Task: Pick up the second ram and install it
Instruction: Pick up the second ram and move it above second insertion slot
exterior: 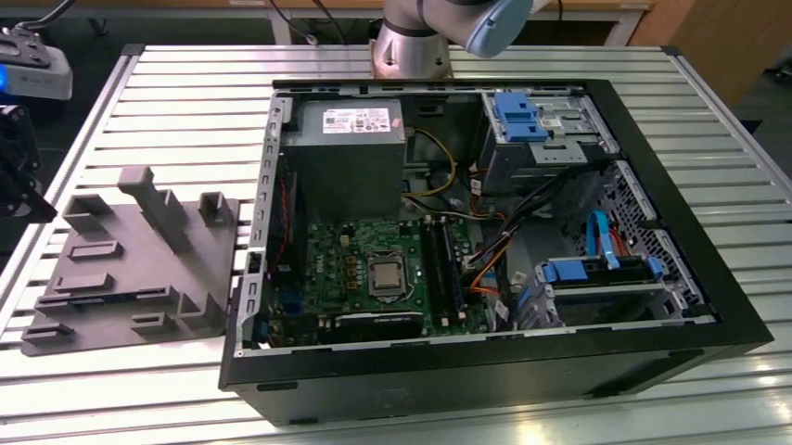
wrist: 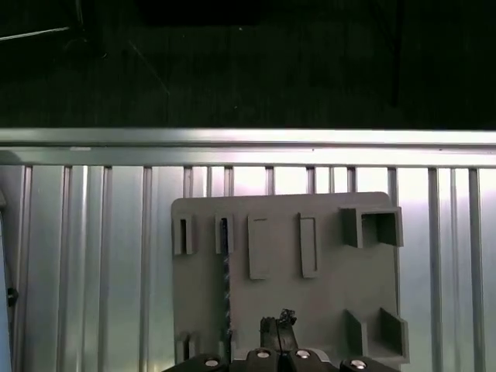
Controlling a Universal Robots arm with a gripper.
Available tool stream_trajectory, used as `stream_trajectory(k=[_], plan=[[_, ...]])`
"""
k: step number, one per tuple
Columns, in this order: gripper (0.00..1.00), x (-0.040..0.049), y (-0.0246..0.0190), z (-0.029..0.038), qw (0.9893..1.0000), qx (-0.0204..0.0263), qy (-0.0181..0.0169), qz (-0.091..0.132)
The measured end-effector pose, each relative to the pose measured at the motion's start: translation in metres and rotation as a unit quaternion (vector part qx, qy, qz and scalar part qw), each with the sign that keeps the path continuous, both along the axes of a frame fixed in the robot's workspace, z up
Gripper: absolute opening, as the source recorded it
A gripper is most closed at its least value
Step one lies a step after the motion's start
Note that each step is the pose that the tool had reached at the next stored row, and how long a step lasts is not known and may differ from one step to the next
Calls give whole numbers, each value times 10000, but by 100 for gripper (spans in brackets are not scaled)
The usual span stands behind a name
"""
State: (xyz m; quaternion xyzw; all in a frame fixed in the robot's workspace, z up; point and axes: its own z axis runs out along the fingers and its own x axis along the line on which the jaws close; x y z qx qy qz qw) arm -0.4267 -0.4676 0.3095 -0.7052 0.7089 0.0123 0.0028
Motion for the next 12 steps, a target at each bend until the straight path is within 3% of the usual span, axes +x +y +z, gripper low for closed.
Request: stream_trajectory(k=[12], plan=[[11,0,-22,-3,10000,-2,0,22]])
